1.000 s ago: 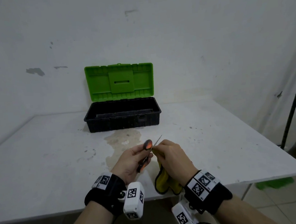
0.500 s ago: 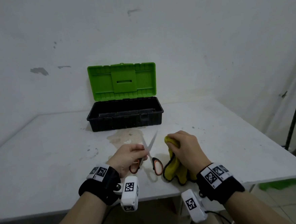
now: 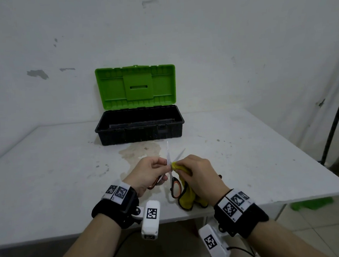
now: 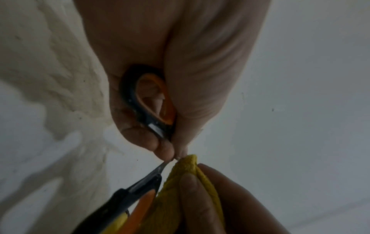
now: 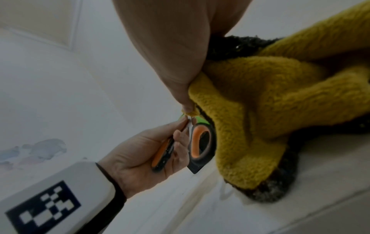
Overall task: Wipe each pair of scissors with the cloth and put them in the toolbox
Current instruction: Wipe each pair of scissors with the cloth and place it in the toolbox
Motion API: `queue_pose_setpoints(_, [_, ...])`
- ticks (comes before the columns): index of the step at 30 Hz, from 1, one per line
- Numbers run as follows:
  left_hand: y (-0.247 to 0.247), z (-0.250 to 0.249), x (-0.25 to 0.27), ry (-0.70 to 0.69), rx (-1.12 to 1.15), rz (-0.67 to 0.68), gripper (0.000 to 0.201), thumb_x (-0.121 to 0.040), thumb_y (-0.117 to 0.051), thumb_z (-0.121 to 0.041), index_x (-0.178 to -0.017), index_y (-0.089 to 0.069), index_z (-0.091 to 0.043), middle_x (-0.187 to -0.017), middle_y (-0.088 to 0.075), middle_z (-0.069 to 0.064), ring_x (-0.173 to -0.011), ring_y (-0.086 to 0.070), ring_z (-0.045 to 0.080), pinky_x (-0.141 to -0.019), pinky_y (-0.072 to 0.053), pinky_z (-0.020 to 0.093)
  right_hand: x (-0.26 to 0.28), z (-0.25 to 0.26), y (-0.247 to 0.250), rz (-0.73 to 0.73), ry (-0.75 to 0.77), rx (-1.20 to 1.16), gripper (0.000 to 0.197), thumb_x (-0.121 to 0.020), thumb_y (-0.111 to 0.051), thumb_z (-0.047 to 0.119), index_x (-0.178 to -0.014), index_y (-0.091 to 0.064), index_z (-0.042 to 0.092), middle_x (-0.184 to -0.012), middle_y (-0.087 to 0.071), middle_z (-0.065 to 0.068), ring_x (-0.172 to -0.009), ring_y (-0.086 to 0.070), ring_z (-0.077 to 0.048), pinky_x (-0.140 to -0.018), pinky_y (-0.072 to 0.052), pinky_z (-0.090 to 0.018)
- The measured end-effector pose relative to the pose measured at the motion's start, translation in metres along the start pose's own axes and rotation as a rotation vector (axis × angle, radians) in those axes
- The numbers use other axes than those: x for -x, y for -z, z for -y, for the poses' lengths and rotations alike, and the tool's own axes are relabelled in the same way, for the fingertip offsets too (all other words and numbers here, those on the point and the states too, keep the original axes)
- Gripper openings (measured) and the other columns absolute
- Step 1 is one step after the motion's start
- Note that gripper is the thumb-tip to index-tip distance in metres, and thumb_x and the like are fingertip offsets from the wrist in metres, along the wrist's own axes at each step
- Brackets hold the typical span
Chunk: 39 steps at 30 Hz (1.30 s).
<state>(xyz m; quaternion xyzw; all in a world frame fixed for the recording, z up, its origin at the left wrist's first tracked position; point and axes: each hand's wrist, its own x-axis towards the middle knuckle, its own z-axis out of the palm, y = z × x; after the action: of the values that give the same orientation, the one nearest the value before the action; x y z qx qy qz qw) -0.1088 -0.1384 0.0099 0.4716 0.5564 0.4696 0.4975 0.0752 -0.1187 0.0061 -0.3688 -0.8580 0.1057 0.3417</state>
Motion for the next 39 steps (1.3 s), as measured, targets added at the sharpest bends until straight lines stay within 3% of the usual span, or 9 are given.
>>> queue_pose_setpoints(3, [0.0,0.002,0.001,-0.034,-0.038,-0.032,0.019,-0.088,-0.071,-0.007,-0.103,-0.065,0.003,-0.081,-0.068,0.011,-0.055,-0.06,0.011,-0.048,-0.047,0.021,-0.001,0.003,-0.003,-0.016,0.012,-0.019,0.015,-0.091,-0.064,0.023,-0.103,-0.072,0.02,-0.095,-0.066,0.003,-0.086,-0.06,-0.012,-0.079,-0.051,-0.027])
queue_pose_setpoints(7, [0.0,0.004,0.002,-0.057,-0.046,-0.018,0.008,-0.088,-0.071,-0.003,-0.094,-0.067,-0.001,-0.074,-0.066,0.009,-0.054,-0.054,0.01,-0.044,-0.041,0.02,-0.002,0.004,-0.004,-0.024,0.013,0.017,0.015,-0.091,-0.064,0.021,-0.103,-0.073,0.017,-0.095,-0.065,0.001,-0.085,-0.059,-0.012,-0.078,-0.051,-0.026])
queue_pose_setpoints(14, [0.005,0.008,0.002,-0.049,-0.048,-0.04,0.013,-0.087,-0.07,0.0,-0.099,-0.066,0.004,-0.056,-0.064,-0.003,-0.043,-0.05,0.005,-0.04,-0.038,0.017,-0.025,-0.018,0.015,-0.152,-0.225,0.048,0.015,-0.094,-0.061,0.022,-0.098,-0.073,0.013,-0.088,-0.063,-0.005,-0.082,-0.06,-0.021,-0.076,-0.048,-0.029])
queue_pose_setpoints(17, [0.008,0.008,0.0,-0.061,-0.06,-0.041,0.018,-0.087,-0.072,-0.002,-0.103,-0.067,0.005,-0.063,-0.066,-0.001,-0.05,-0.053,0.007,-0.043,-0.04,0.019,-0.02,-0.006,0.016,-0.118,-0.157,0.038,0.016,-0.094,-0.06,0.024,-0.101,-0.072,0.016,-0.09,-0.062,-0.001,-0.081,-0.058,-0.017,-0.074,-0.044,-0.023])
queue_pose_setpoints(21, [0.006,0.006,-0.001,-0.099,-0.093,-0.005,0.012,-0.087,-0.07,-0.003,-0.099,-0.069,0.001,-0.072,-0.068,0.004,-0.057,-0.054,0.01,-0.046,-0.04,0.021,-0.008,0.016,0.003,0.041,-0.057,0.028,0.018,-0.096,-0.057,0.025,-0.103,-0.072,0.018,-0.091,-0.06,-0.002,-0.082,-0.056,-0.016,-0.075,-0.047,-0.028])
queue_pose_setpoints(29, [0.013,0.009,0.001,-0.138,-0.192,-0.009,0.006,-0.086,-0.073,-0.007,-0.091,-0.075,-0.009,-0.071,-0.065,0.007,-0.058,-0.054,0.01,-0.048,-0.041,0.022,-0.031,-0.016,0.024,-0.055,-0.29,0.126,0.022,-0.096,-0.056,0.024,-0.092,-0.072,0.009,-0.087,-0.062,-0.01,-0.084,-0.059,-0.027,-0.075,-0.046,-0.035])
queue_pose_setpoints(32, [0.013,0.009,-0.001,-0.121,-0.179,-0.016,0.007,-0.087,-0.073,-0.008,-0.093,-0.074,-0.007,-0.072,-0.064,0.007,-0.059,-0.054,0.01,-0.048,-0.041,0.02,-0.026,-0.004,0.026,-0.074,-0.217,0.079,0.02,-0.096,-0.057,0.024,-0.093,-0.071,0.011,-0.085,-0.06,-0.006,-0.08,-0.057,-0.022,-0.074,-0.047,-0.034])
queue_pose_setpoints(35, [0.01,0.008,-0.003,-0.089,-0.09,0.005,0.015,-0.087,-0.072,-0.005,-0.1,-0.07,0.001,-0.071,-0.065,0.005,-0.057,-0.053,0.01,-0.045,-0.039,0.019,-0.014,0.016,0.017,0.051,-0.113,0.084,0.019,-0.096,-0.055,0.026,-0.096,-0.071,0.015,-0.088,-0.059,-0.002,-0.08,-0.056,-0.018,-0.073,-0.048,-0.031])
queue_pose_setpoints(39, [0.009,0.007,-0.003,-0.06,-0.022,0.008,0.017,-0.086,-0.071,0.0,-0.102,-0.066,0.004,-0.079,-0.065,0.012,-0.054,-0.053,0.01,-0.041,-0.036,0.018,-0.016,0.007,0.015,0.04,-0.132,0.084,0.019,-0.096,-0.056,0.026,-0.098,-0.072,0.015,-0.088,-0.059,-0.003,-0.08,-0.057,-0.019,-0.074,-0.047,-0.031])
